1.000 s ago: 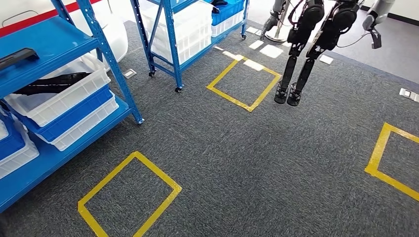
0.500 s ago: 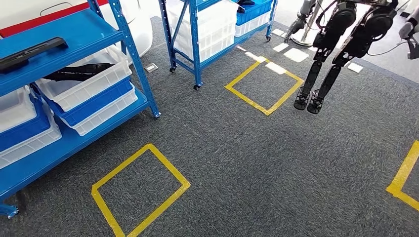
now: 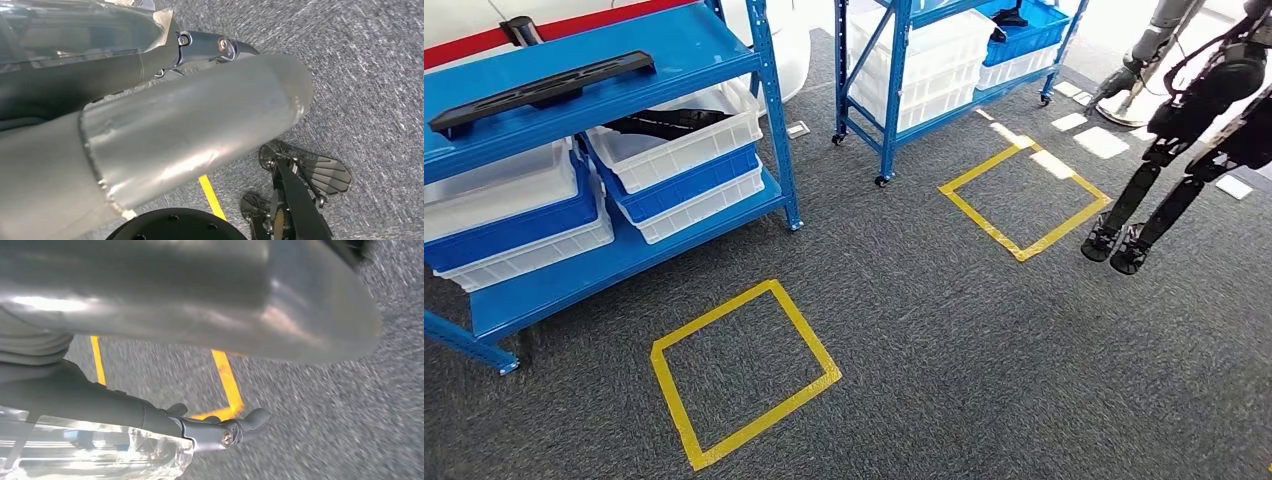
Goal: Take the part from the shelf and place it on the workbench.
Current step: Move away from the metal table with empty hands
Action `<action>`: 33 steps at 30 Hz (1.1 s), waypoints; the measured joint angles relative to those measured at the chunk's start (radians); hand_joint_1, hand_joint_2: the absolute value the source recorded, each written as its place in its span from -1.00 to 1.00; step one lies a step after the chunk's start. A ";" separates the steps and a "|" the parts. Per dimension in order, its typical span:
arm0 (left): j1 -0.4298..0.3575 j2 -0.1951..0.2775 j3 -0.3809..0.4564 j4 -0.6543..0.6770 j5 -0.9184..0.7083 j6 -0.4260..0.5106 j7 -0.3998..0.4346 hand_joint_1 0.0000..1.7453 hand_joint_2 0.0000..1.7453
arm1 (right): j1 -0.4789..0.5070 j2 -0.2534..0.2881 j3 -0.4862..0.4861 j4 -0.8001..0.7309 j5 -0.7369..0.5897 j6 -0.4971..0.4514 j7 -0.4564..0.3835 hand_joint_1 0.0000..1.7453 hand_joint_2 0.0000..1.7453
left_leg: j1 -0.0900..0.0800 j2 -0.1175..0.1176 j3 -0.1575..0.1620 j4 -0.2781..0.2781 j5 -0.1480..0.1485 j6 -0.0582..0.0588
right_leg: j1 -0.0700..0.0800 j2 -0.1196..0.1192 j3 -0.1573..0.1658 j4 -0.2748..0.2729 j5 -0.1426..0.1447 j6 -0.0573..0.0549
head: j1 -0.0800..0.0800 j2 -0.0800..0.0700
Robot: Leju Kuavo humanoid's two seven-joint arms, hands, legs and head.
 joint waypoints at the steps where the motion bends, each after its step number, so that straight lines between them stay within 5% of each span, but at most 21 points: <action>1: 0.000 0.001 0.000 0.000 0.000 0.000 0.000 -1.00 -1.00 | 0.000 0.000 0.000 0.000 0.000 0.000 0.000 -1.00 -1.00 | -0.001 -0.008 -0.003 0.002 -0.001 -0.006 | 0.000 0.008 0.009 -0.026 0.009 -0.004 | 0.000 0.000; 3: 0.003 0.002 0.000 0.000 0.000 0.000 -0.001 -1.00 -1.00 | -0.001 0.001 0.000 0.000 -0.001 0.000 0.001 -1.00 -1.00 | 0.001 -0.021 -0.008 0.003 0.001 -0.015 | 0.002 -0.004 0.014 -0.031 0.014 -0.020 | -0.002 0.000; 5: 0.006 0.003 0.000 0.000 -0.002 0.000 -0.001 -1.00 -1.00 | -0.002 0.002 0.000 0.000 -0.002 0.000 0.001 -1.00 -1.00 | 0.005 -0.004 -0.017 0.021 -0.011 -0.022 | 0.001 -0.022 0.019 -0.033 0.018 -0.034 | -0.003 0.000; 8: 0.006 0.003 0.000 0.000 -0.005 -0.002 -0.001 -1.00 -1.00 | 0.000 0.003 0.000 0.000 -0.003 0.000 0.002 -1.00 -1.00 | 0.004 0.074 -0.092 0.180 -0.101 -0.030 | 0.006 -0.053 0.018 -0.034 0.019 -0.048 | -0.011 0.000; 10: 0.005 0.002 0.000 0.000 -0.009 -0.004 0.001 -1.00 -1.00 | 0.003 0.003 0.000 0.000 -0.006 0.000 0.004 -1.00 -1.00 | 0.004 0.093 -0.147 0.293 -0.143 -0.031 | 0.012 -0.079 0.017 -0.034 0.016 -0.052 | -0.011 0.000; 11: 0.006 0.002 0.000 0.000 -0.010 -0.005 0.003 -1.00 -1.00 | 0.003 0.003 0.000 0.000 -0.006 0.000 0.005 -1.00 -1.00 | 0.004 0.095 -0.151 0.302 -0.137 -0.029 | 0.015 -0.090 0.018 -0.034 0.015 -0.053 | -0.011 0.000; 13: 0.007 0.003 0.000 0.000 -0.011 -0.005 0.004 -1.00 -1.00 | 0.000 0.003 0.000 0.000 -0.007 0.000 0.006 -1.00 -1.00 | 0.001 0.108 -0.100 0.206 -0.079 -0.017 | 0.019 -0.111 0.022 -0.034 0.011 -0.057 | -0.011 0.000; 15: 0.005 0.004 0.000 0.000 -0.013 -0.005 0.005 -1.00 -1.00 | -0.002 0.004 0.000 0.000 -0.007 0.000 0.005 -1.00 -1.00 | -0.010 0.147 -0.030 0.074 -0.032 -0.001 | 0.026 -0.129 0.027 -0.034 0.006 -0.057 | -0.010 0.000; 17: 0.001 0.004 0.000 0.000 -0.014 -0.005 0.005 -1.00 -1.00 | -0.003 0.006 0.000 0.000 -0.007 0.000 0.005 -1.00 -1.00 | -0.020 0.164 -0.007 0.024 -0.024 0.007 | 0.031 -0.146 0.028 -0.034 0.001 -0.051 | -0.010 0.000; 19: 0.002 0.004 0.000 0.000 -0.014 -0.005 0.005 -1.00 -1.00 | -0.005 0.007 0.000 0.000 -0.007 0.000 0.005 -1.00 -1.00 | -0.018 0.141 -0.006 0.013 -0.018 0.013 | 0.034 -0.162 0.033 -0.038 -0.002 -0.043 | -0.011 0.000; 21: 0.003 0.002 0.000 0.000 -0.014 -0.006 0.005 -1.00 -1.00 | -0.008 0.007 0.000 0.000 -0.007 0.000 0.005 -1.00 -1.00 | -0.011 0.119 0.005 -0.007 -0.007 0.021 | 0.034 -0.130 0.024 -0.007 -0.023 -0.038 | -0.009 0.000; 23: 0.001 0.001 0.000 0.000 -0.014 -0.006 0.005 -1.00 -1.00 | -0.007 0.005 0.000 0.000 -0.007 0.000 0.004 -1.00 -1.00 | -0.006 0.096 0.010 -0.017 0.001 0.027 | 0.028 -0.070 -0.027 0.104 -0.074 -0.040 | -0.005 0.000; 26: 0.000 0.000 0.000 0.000 -0.014 -0.006 0.005 -1.00 -1.00 | -0.001 0.002 0.000 0.000 -0.007 0.000 0.004 -1.00 -1.00 | -0.005 0.054 0.008 -0.016 0.003 0.028 | 0.020 -0.045 -0.105 0.249 -0.115 -0.031 | -0.003 0.000; 27: 0.001 -0.001 0.000 0.000 -0.014 -0.006 0.005 -1.00 -1.00 | 0.001 0.001 0.000 0.000 -0.007 0.000 0.004 -1.00 -1.00 | -0.004 0.039 0.009 -0.015 0.003 0.026 | 0.017 -0.043 -0.099 0.226 -0.096 -0.022 | -0.003 0.000; 30: 0.001 -0.003 0.000 0.000 -0.014 -0.006 0.005 -1.00 -1.00 | 0.001 -0.001 0.000 0.000 -0.007 0.000 0.004 -1.00 -1.00 | -0.003 0.000 0.008 -0.007 0.000 0.014 | 0.003 -0.007 -0.017 0.023 0.000 0.002 | -0.001 0.000; 33: 0.003 -0.002 0.000 0.000 -0.014 -0.006 0.005 -1.00 -1.00 | 0.000 -0.001 0.000 0.000 -0.007 0.000 0.004 -1.00 -1.00 | -0.005 -0.023 0.001 0.000 -0.004 -0.004 | 0.008 0.001 0.005 -0.036 0.024 -0.016 | -0.003 0.000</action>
